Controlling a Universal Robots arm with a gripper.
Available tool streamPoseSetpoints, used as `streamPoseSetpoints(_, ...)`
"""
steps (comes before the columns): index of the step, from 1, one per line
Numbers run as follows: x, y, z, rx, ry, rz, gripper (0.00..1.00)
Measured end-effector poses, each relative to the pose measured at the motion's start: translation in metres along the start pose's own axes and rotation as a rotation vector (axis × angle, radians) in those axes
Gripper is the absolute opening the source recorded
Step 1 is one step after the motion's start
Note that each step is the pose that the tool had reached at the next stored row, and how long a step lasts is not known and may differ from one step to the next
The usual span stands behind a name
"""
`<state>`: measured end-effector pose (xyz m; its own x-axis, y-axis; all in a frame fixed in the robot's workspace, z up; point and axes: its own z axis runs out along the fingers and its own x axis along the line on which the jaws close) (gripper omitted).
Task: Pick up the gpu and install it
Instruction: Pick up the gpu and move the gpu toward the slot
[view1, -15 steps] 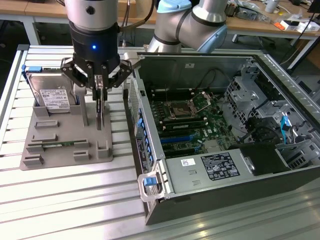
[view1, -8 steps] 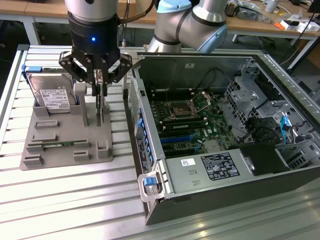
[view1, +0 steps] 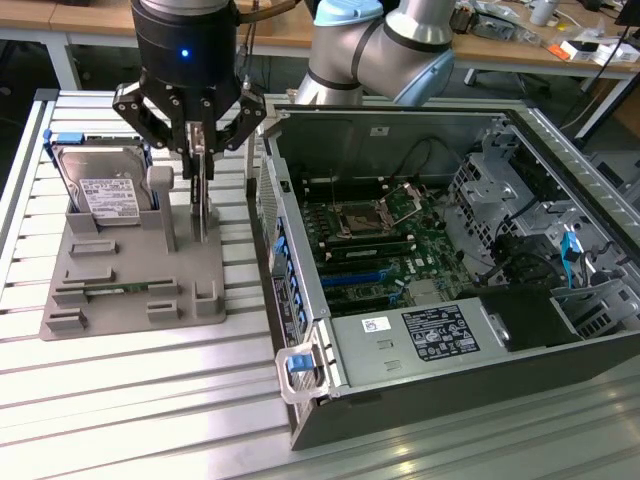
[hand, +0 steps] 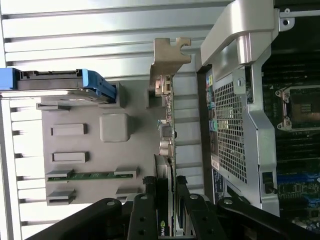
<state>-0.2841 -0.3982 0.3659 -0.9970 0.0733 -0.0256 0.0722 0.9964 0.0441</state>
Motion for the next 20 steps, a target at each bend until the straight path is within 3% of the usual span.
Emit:
streamPoseSetpoints(12,-0.001,0.0014,-0.0323,0.0,0.0,0.0,0.27)
streamPoseSetpoints(20,-0.001,0.0022,-0.0488,0.0,0.0,0.0,0.27)
